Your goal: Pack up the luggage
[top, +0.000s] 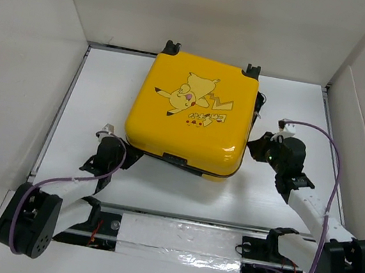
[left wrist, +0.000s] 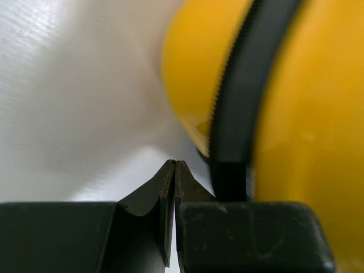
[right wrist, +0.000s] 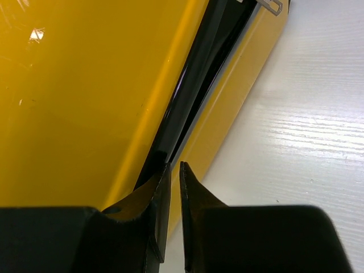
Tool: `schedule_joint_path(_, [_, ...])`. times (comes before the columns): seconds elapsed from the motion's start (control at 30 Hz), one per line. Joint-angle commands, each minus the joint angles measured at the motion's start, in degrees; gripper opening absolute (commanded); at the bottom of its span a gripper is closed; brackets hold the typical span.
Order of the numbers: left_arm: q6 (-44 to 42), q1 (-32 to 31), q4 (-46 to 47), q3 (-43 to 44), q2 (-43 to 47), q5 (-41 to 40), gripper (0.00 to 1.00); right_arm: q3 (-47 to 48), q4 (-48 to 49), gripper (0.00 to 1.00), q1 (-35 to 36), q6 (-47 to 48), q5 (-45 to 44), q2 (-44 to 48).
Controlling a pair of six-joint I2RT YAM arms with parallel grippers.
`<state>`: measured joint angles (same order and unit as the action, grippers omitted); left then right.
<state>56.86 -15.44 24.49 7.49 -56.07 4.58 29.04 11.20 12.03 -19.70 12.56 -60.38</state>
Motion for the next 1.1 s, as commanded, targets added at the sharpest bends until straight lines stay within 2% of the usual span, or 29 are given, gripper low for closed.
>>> schedule_joint_path(0.0, [-0.4, -0.3, 4.0, 2.9, -3.2, 1.0, 0.00, -0.2, 4.6, 0.18, 0.7, 0.0, 2.3, 1.5])
schedule_joint_path(0.2, [-0.6, -0.3, -9.7, 9.5, -4.1, -6.4, 0.00, -0.3, 4.2, 0.19, 1.2, -0.1, 2.5, 3.1])
schedule_joint_path(0.43, [3.4, -0.3, -3.3, 9.1, -7.1, -6.2, 0.02, -0.3, 4.7, 0.19, 1.2, -0.4, 3.5, 3.9])
schedule_joint_path(0.57, [3.5, -0.3, -1.4, 12.3, -6.8, -4.9, 0.02, -0.5, 3.9, 0.19, 1.8, -0.1, 3.5, 5.0])
schedule_joint_path(0.8, [0.0, -0.3, -9.1, 18.3, 4.4, -7.7, 0.01, -0.6, 4.0, 0.20, 1.8, 0.1, 3.5, 5.3])
schedule_joint_path(1.07, [-0.9, -0.3, -9.5, 21.0, 4.1, -5.7, 0.01, -0.7, 0.6, 0.20, 2.3, 0.3, 1.9, 10.4])
